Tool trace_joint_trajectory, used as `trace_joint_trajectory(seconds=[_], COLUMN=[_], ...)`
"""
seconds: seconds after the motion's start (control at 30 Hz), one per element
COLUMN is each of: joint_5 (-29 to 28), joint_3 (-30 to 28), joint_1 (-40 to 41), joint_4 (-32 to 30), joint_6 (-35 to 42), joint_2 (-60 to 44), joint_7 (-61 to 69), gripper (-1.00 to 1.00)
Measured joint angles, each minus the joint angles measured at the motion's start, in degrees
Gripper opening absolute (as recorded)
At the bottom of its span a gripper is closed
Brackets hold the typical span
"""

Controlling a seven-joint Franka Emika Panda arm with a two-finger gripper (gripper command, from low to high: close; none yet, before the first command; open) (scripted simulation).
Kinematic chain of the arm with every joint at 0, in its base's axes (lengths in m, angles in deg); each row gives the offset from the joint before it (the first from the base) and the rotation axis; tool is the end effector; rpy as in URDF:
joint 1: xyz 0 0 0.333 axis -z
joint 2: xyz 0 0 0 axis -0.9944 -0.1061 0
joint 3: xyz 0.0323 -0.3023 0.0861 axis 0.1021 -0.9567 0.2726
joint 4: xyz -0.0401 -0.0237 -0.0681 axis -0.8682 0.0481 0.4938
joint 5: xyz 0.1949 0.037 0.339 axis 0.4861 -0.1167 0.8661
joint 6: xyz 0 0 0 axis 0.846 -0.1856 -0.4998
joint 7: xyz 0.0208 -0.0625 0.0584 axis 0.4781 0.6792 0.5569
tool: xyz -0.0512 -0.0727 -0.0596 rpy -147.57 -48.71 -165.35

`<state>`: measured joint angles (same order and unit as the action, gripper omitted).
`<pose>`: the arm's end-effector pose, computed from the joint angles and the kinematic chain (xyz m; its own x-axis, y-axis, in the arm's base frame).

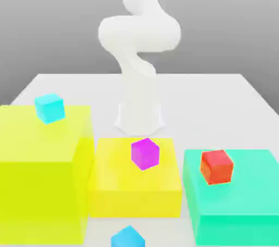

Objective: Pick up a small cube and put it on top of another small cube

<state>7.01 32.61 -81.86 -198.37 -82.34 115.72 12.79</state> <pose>0.3740 0.0018 0.6859 0.4688 -0.7489 0.4684 -0.5676 -0.6617 -0.4899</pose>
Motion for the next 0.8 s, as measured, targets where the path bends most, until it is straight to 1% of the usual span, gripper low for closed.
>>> trace_joint_trajectory(seconds=[0.2, 0.4, 0.63, 0.8], joint_5=[-3.5, -7.7, -11.5, -11.4], joint_3=[5.0, 8.5, 9.6, 9.0], joint_1=[5.7, 9.8, 11.9, 11.8], joint_4=[-0.2, -0.4, -0.6, -0.9], joint_6=[-3.4, -6.8, -10.7, -14.0], joint_2=[-12.5, -25.0, -39.6, -49.4], joint_7=[-11.2, -22.9, -35.8, -43.0], gripper=[0.0, 0.0, 0.0, 0.0])
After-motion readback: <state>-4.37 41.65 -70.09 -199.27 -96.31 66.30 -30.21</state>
